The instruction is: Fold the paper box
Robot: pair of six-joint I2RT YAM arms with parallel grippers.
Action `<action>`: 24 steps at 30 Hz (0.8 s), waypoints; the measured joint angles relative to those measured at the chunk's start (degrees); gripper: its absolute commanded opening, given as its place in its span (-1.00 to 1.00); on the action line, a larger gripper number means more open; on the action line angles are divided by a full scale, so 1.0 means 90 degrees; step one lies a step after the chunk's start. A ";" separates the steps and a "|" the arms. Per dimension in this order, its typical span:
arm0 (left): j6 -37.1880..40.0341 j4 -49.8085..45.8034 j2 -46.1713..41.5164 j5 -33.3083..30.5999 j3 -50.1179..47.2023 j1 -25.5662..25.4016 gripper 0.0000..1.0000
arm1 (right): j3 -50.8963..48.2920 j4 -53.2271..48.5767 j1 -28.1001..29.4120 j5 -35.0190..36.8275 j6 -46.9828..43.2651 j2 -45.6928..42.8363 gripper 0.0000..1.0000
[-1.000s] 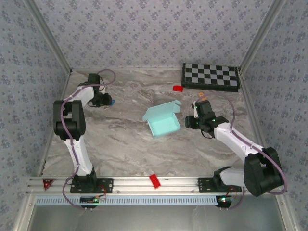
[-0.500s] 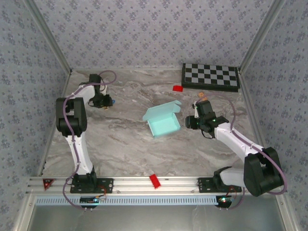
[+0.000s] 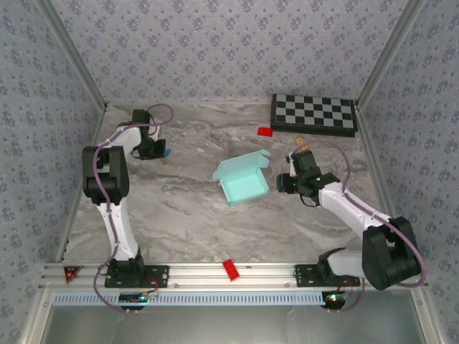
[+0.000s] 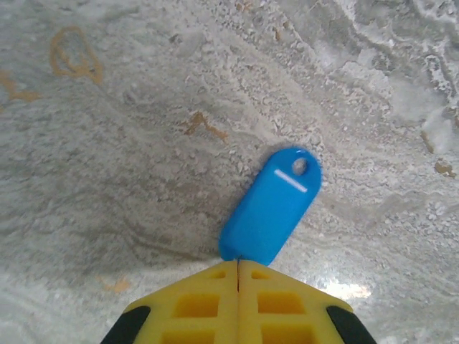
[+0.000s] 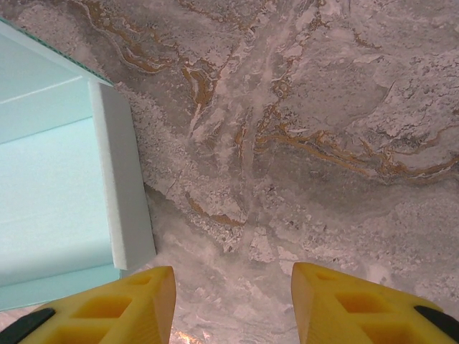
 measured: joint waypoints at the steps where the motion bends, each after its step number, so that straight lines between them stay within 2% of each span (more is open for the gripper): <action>1: -0.0005 0.0002 -0.0083 -0.0022 -0.0061 0.0000 -1.00 | -0.0002 0.0000 0.0000 0.0000 0.0000 0.0000 -0.05; 6: -0.0119 0.0017 -0.0670 -0.0049 -0.0522 0.0000 -1.00 | -0.0015 0.0002 -0.0005 0.0000 0.0002 -0.0002 -0.05; 13: -0.0495 0.0158 -0.2220 -0.0141 -0.1440 -0.0114 -1.00 | -0.0168 0.0117 -0.0017 -0.0075 0.0131 0.0017 -0.07; 18: -0.0797 0.0194 -0.3288 -0.0168 -0.1996 -0.0529 -1.00 | -0.0204 0.0294 -0.0041 -0.0240 0.0311 0.0243 -0.16; 24: -0.1086 0.0185 -0.4388 -0.0245 -0.2494 -0.1365 -1.00 | -0.0204 0.0554 -0.0058 -0.0532 0.0478 0.0665 -0.28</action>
